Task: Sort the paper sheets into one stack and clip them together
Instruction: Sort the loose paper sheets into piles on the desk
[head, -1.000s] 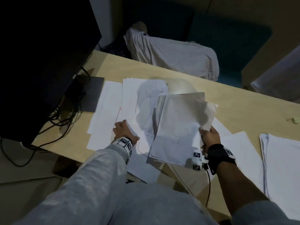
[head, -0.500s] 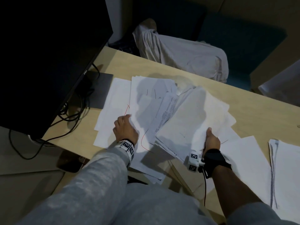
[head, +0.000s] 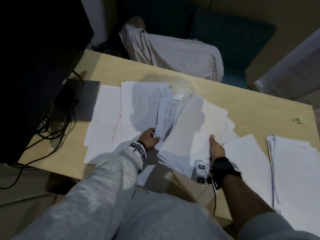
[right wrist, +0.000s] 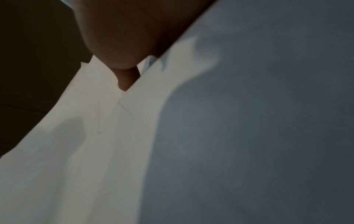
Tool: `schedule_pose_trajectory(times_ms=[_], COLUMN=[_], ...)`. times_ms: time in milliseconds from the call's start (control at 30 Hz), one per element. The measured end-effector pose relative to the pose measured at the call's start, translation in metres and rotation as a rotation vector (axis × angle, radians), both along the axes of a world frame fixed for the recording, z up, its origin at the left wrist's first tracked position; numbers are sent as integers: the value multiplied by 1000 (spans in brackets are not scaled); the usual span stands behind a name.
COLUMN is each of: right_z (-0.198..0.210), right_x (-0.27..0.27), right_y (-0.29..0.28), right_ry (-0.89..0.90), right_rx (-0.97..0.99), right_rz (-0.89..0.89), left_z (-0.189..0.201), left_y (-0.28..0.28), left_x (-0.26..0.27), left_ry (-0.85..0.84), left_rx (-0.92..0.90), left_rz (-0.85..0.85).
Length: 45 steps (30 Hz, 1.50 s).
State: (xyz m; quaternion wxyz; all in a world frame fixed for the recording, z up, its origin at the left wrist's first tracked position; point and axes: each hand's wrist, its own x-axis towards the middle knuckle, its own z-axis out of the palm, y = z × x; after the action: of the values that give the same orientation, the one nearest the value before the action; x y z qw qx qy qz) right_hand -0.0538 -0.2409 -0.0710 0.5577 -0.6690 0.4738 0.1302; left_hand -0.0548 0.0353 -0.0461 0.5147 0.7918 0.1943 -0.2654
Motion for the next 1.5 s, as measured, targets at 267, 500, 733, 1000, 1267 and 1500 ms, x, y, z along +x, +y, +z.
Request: schedule_pose_trajectory(times_ms=[267, 500, 733, 1000, 1267, 1500], right_z=[9, 17, 24, 14, 9, 7], right_x=[19, 37, 42, 33, 21, 18], right_y=[14, 35, 62, 63, 52, 61], right_ry=[-68, -205, -325, -319, -202, -156], right_rx=[20, 260, 183, 54, 34, 13], right_rz=[65, 147, 368, 135, 205, 186], left_z=[37, 59, 44, 2, -5, -11], left_y=[-3, 17, 37, 60, 69, 88], left_x=[10, 10, 2, -21, -26, -23], left_ry=[-9, 70, 128, 45, 104, 43], left_rx=[-433, -596, -383, 485, 588, 377], left_rz=[110, 306, 294, 105, 121, 276])
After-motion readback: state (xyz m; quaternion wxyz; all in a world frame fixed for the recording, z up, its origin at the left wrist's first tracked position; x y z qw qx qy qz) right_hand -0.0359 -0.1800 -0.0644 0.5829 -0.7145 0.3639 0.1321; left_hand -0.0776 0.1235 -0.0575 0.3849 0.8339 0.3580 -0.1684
